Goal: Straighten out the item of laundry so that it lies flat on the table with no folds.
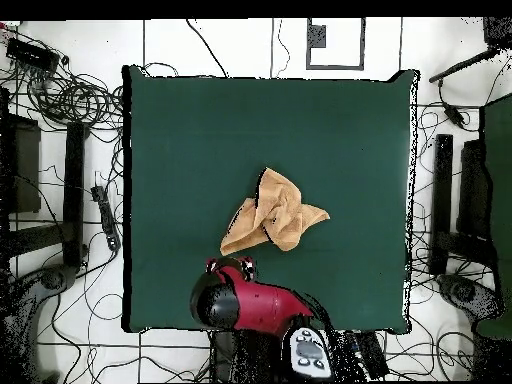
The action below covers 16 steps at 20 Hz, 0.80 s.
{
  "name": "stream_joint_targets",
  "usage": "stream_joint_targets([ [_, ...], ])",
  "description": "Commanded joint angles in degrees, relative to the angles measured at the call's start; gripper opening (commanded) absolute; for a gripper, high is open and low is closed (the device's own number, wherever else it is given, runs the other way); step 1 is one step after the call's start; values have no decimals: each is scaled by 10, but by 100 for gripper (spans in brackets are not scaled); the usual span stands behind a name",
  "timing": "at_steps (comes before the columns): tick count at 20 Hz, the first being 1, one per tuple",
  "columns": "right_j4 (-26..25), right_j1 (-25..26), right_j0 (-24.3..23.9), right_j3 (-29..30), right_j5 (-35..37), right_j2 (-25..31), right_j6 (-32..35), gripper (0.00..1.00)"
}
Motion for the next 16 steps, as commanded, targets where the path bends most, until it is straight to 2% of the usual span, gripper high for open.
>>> stream_joint_targets([
  [1,-9,47,-1,-45,-37,23,92,100],
  [9,54,-44,36,-7,18,-1,145,100],
  [16,110,-58,58,-21,54,-20,168,100],
])
